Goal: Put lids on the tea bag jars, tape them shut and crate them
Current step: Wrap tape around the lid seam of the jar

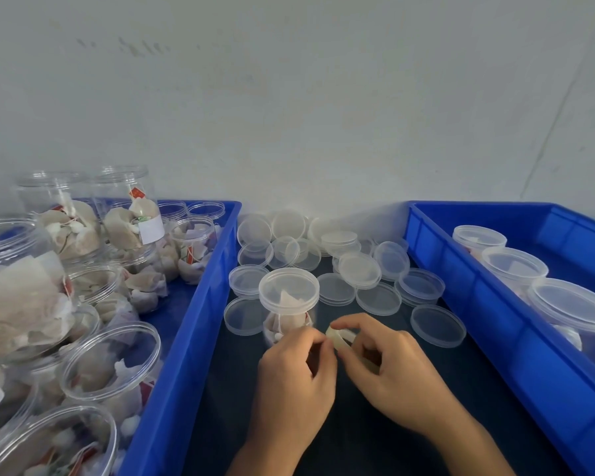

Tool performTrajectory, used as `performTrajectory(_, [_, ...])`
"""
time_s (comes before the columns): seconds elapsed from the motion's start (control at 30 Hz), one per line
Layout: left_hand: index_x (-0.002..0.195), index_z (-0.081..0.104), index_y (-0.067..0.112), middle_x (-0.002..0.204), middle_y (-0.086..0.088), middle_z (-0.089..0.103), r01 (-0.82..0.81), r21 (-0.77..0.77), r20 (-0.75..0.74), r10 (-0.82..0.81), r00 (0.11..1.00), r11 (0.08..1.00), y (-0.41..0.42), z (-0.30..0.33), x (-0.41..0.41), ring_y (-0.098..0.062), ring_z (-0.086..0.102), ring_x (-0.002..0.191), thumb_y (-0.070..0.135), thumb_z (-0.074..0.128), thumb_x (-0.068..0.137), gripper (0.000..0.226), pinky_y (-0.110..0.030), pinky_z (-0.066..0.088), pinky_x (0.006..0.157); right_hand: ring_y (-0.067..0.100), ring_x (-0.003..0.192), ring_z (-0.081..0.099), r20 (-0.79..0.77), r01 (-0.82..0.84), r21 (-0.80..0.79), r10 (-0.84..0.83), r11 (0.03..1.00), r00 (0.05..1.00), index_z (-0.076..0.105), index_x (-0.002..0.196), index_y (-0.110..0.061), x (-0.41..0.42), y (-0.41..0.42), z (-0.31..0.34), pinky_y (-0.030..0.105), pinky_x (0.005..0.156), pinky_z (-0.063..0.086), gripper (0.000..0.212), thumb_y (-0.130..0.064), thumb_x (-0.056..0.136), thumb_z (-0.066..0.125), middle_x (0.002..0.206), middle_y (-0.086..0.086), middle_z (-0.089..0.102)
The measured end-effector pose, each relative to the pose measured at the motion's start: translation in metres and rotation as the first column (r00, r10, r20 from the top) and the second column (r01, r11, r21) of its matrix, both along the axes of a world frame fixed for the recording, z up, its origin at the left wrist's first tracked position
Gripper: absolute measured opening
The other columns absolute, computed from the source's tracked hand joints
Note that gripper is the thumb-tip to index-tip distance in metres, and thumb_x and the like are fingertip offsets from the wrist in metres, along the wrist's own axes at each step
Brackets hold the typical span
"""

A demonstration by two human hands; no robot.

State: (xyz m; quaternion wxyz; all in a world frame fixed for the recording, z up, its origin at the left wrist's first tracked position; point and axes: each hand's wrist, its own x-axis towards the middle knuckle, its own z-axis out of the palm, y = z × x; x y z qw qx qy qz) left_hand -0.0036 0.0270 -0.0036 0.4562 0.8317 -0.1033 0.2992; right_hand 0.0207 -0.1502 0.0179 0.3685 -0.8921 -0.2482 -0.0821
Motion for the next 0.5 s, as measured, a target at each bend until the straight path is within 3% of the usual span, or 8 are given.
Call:
performTrajectory(0.1, [0.082,0.070,0.020,0.073,0.013,0.065,-0.027,0.008,0.027,0.027,0.999,1.000,-0.001,-0.002,0.000,-0.014,0.066,0.067,0.016,0.075,0.096,0.015,-0.036,0.056,0.058,0.013,0.069,0.062,0.036,0.050,-0.159,-0.045,0.986,0.998,0.048,0.132,-0.055,0.001,0.006,0.000,0.033,0.068,0.055,0.030,-0.050,0.102,0.055,0.072,-0.013,0.065])
performTrajectory(0.33, [0.081,0.073,0.016,0.069,0.012,0.063,-0.077,-0.021,0.123,0.079,0.989,0.997,0.002,0.002,0.001,-0.011,0.062,0.061,0.004,0.080,0.092,0.018,-0.030,0.052,0.053,0.009,0.075,0.064,0.091,0.168,-0.269,-0.149,0.948,0.985,0.046,0.131,-0.063,0.001,0.017,0.010,0.035,0.075,0.056,0.027,-0.053,0.105,0.045,0.076,-0.017,0.068])
performTrajectory(0.5, [0.081,0.076,0.017,0.068,0.014,0.066,-0.137,-0.150,0.104,0.154,0.983,0.979,0.007,0.006,0.001,-0.010,0.065,0.064,0.002,0.081,0.090,0.018,-0.019,0.048,0.055,0.007,0.071,0.060,-0.062,0.062,-0.127,-0.071,0.990,0.996,0.062,0.117,-0.064,0.004,0.018,0.022,0.026,0.069,0.046,0.024,-0.045,0.105,0.052,0.074,-0.017,0.067])
